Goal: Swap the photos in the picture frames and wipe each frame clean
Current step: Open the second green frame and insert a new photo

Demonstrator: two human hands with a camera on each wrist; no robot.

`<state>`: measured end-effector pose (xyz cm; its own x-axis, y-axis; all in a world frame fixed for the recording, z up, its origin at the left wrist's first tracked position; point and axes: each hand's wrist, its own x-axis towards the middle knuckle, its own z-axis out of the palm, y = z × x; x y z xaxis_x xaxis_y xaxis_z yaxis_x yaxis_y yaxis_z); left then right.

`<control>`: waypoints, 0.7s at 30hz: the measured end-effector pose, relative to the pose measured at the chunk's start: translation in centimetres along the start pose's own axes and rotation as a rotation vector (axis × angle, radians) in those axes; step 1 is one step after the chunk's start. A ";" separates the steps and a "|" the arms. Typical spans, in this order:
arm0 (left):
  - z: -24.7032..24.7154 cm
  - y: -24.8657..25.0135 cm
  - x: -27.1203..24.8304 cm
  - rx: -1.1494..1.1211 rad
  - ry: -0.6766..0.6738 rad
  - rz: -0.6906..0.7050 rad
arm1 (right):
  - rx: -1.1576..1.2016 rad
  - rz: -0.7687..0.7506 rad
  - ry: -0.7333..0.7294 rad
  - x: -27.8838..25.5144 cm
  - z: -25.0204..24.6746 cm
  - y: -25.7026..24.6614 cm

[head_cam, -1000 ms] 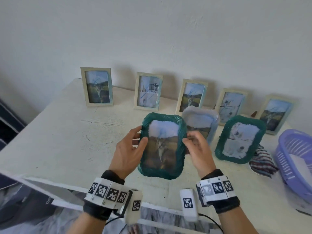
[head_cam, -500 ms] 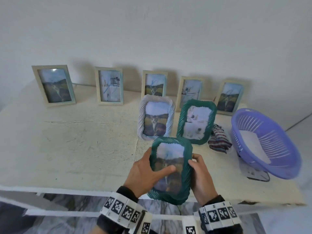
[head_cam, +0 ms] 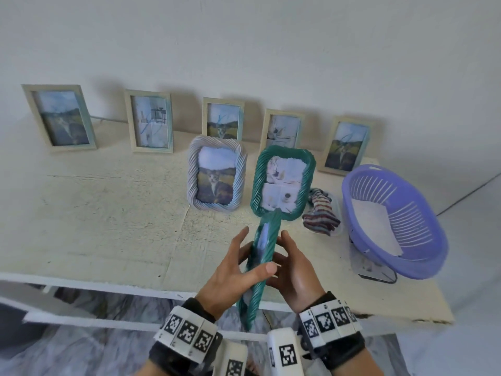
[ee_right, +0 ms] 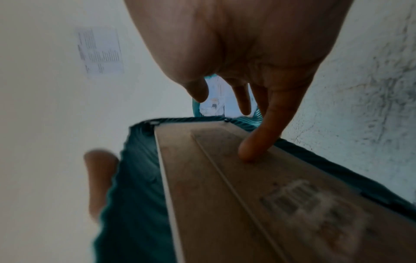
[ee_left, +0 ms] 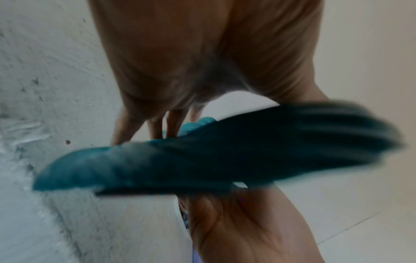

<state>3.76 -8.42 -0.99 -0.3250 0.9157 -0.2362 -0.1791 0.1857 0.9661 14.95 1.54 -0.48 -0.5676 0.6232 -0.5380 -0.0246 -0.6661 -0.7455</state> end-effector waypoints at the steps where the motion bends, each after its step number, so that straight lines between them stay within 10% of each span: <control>1: 0.1 -0.4 -0.1 -0.017 0.007 0.011 | 0.007 0.002 -0.008 0.0 -0.4 -0.3; 8: -2.0 -0.7 -0.5 -0.153 0.213 0.099 | -0.361 -0.235 0.232 1.0 -3.7 -0.6; 21: -6.5 -3.3 3.0 0.391 0.455 -0.032 | -1.125 -0.531 0.223 3.1 -3.6 1.0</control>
<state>-2.65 -8.59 -5.52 -0.7055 0.6790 -0.2031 0.1312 0.4067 0.9041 16.12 4.31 -4.30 -0.5490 0.8347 -0.0432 0.5679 0.3346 -0.7520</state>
